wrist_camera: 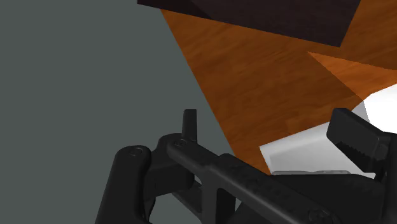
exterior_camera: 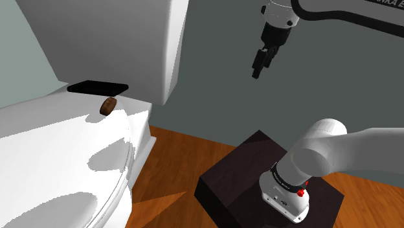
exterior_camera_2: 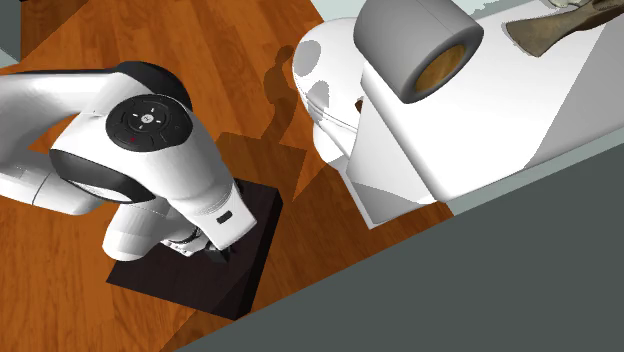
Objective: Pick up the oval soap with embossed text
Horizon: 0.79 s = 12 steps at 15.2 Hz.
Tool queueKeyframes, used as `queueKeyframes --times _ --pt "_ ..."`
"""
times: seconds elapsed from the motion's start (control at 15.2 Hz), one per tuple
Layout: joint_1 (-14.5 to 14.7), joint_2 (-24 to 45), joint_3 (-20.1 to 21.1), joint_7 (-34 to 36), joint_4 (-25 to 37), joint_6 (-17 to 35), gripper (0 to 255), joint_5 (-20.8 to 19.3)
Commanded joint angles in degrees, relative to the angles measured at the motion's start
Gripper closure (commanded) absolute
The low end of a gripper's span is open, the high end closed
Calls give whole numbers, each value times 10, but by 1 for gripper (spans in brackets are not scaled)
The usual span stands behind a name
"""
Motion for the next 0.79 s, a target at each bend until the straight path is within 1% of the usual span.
queueKeyframes --times 0.0,0.33,0.73 --pt "0 0 0 0 0 0 0 0" --pt "7 26 64 101 2 17 0 59" --pt "10 83 139 220 29 49 0 119"
